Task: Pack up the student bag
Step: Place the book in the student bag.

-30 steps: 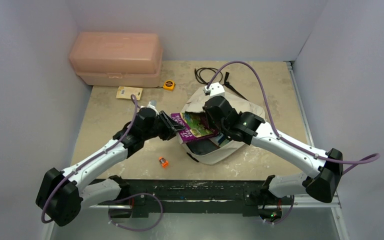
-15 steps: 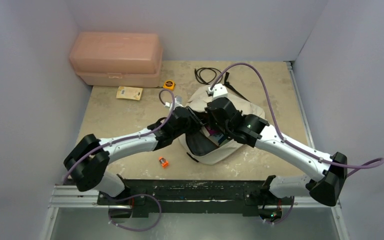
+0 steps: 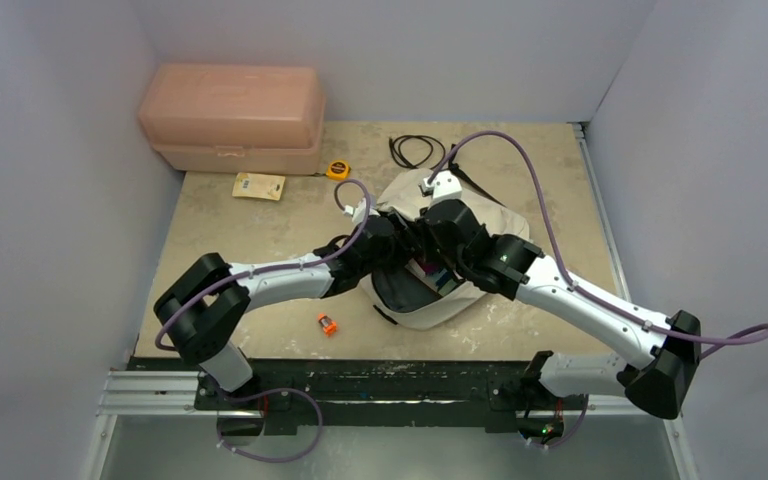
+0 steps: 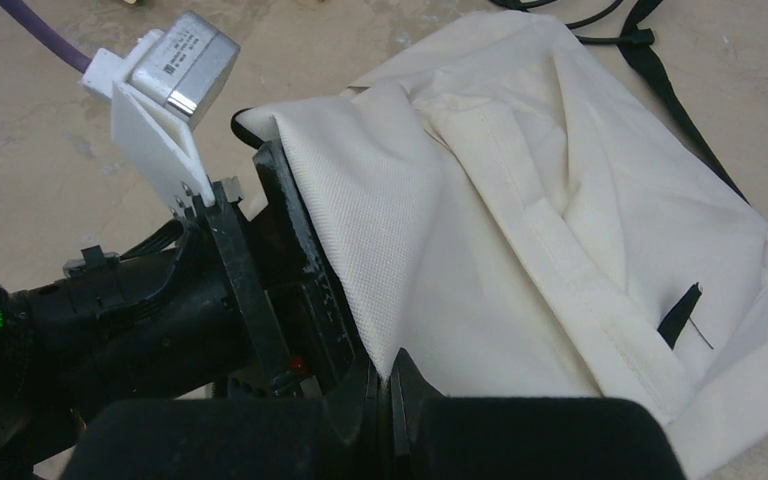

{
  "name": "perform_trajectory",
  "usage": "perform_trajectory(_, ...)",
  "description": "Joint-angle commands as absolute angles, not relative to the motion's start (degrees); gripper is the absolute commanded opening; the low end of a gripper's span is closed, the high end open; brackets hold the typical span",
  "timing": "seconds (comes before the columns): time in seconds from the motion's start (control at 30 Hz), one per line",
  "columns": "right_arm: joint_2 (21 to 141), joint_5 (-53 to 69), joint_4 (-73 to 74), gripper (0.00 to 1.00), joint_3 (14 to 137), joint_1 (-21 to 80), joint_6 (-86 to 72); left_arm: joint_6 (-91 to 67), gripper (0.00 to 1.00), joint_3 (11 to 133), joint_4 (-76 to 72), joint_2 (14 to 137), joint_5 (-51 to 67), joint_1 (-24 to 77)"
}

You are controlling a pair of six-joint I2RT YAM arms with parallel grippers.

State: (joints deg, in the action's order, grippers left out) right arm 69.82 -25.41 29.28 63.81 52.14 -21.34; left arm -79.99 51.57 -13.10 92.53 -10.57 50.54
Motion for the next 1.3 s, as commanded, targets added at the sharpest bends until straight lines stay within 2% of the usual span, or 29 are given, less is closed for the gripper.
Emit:
perform_trajectory(0.0,68.58,-24.52,27.06,0.00,64.05,52.43,-21.01,-75.11,0.68,53.40,-15.36,92.91,-3.78,51.21)
perform_trajectory(0.1,67.68,-24.76,26.05,0.00,62.34,52.30,-20.39,-74.00,0.76,52.50,-13.96,92.63,-2.66,51.33)
perform_trajectory(0.17,67.42,-24.78,25.60,0.00,61.88,52.22,-20.18,-73.62,0.77,53.22,-10.66,92.71,-1.47,51.36)
perform_trajectory(0.37,67.28,-24.01,25.34,0.00,61.32,52.15,-20.22,-74.23,0.77,62.56,12.60,95.23,-2.66,51.54)
perform_trajectory(0.53,67.85,-23.06,25.07,0.00,61.85,52.12,-20.30,-70.74,0.57,69.87,16.99,100.08,-1.28,51.35)
perform_trajectory(0.63,67.68,-23.38,25.37,0.00,61.87,52.12,-20.26,-68.18,0.61,73.50,20.91,101.24,-1.83,51.48)
perform_trajectory(0.87,66.78,-23.09,25.44,0.00,61.26,52.12,-20.74,-63.55,0.72,63.45,17.71,91.99,-0.97,51.59)
perform_trajectory(1.03,67.06,-22.87,25.46,0.00,61.08,52.12,-21.07,-61.51,0.71,56.07,13.60,85.47,-1.59,51.53)
perform_trajectory(1.07,67.18,-22.49,25.43,0.00,61.08,52.12,-21.17,-61.40,0.66,55.25,12.64,85.16,-2.00,51.44)
perform_trajectory(1.2,67.67,-21.94,26.01,0.00,61.54,52.12,-21.55,-61.03,0.35,55.75,8.48,88.39,-0.45,51.28)
perform_trajectory(1.27,67.68,-21.71,26.51,0.00,61.86,52.12,-21.83,-61.09,0.26,58.24,8.85,91.14,-0.27,51.27)
